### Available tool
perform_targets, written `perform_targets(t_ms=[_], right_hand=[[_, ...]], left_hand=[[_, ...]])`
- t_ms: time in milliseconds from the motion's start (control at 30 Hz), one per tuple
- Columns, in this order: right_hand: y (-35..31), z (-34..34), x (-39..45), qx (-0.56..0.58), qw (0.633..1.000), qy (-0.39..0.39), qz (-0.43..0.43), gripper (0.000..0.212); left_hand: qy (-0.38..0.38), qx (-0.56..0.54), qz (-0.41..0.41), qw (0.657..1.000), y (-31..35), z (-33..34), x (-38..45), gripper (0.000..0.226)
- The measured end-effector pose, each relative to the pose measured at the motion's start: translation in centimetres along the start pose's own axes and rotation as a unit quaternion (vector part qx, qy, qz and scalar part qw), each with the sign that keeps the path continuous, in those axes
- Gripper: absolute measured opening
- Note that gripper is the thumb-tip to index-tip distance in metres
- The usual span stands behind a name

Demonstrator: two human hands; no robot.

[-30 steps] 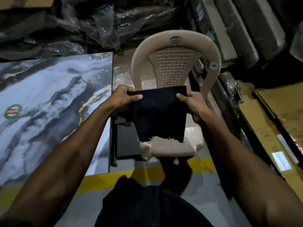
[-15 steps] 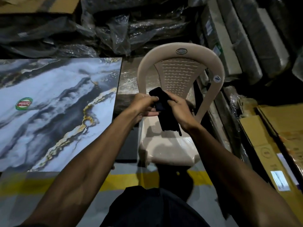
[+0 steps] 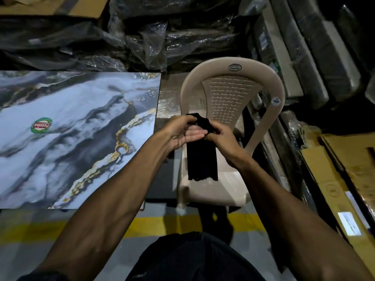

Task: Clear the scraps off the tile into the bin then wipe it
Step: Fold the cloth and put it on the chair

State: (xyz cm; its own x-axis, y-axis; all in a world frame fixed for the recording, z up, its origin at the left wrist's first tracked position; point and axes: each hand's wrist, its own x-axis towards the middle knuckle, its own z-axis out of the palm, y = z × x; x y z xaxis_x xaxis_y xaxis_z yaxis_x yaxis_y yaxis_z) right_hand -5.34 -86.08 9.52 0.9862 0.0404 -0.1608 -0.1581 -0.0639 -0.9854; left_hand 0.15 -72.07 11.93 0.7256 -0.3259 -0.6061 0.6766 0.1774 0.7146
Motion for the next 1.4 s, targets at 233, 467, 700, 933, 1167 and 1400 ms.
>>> perform_targets(t_ms=[233, 467, 700, 933, 1167, 1400], right_hand=[[0.8, 1.9, 0.7, 0.064, 0.991, 0.081, 0.086, 0.043], [0.1, 2.6, 1.5, 0.243, 0.958, 0.108, 0.109, 0.036], [3.3, 2.2, 3.5, 0.207, 0.943, 0.123, 0.229, 0.045], [8.0, -0.3, 5.6, 0.034, 0.979, 0.035, 0.199, 0.075], [12.5, -6.1, 9.0, -0.179, 0.956, -0.066, 0.225, 0.027], [18.7, -11.1, 11.9, -0.162, 0.937, -0.078, 0.298, 0.014]], left_hand=[[0.142, 0.196, 0.213, 0.946, -1.2, -3.2, 0.1, 0.010], [-0.062, 0.017, 0.009, 0.998, -5.4, -7.3, 0.1, 0.055], [0.031, 0.069, 0.061, 0.995, -5.5, -6.5, 1.2, 0.072], [0.046, 0.199, 0.080, 0.976, -7.3, -6.0, 6.0, 0.082], [0.175, 0.568, 0.125, 0.794, -10.9, -1.8, 10.7, 0.036], [0.196, 0.490, 0.065, 0.847, -15.4, -0.2, 18.1, 0.016]])
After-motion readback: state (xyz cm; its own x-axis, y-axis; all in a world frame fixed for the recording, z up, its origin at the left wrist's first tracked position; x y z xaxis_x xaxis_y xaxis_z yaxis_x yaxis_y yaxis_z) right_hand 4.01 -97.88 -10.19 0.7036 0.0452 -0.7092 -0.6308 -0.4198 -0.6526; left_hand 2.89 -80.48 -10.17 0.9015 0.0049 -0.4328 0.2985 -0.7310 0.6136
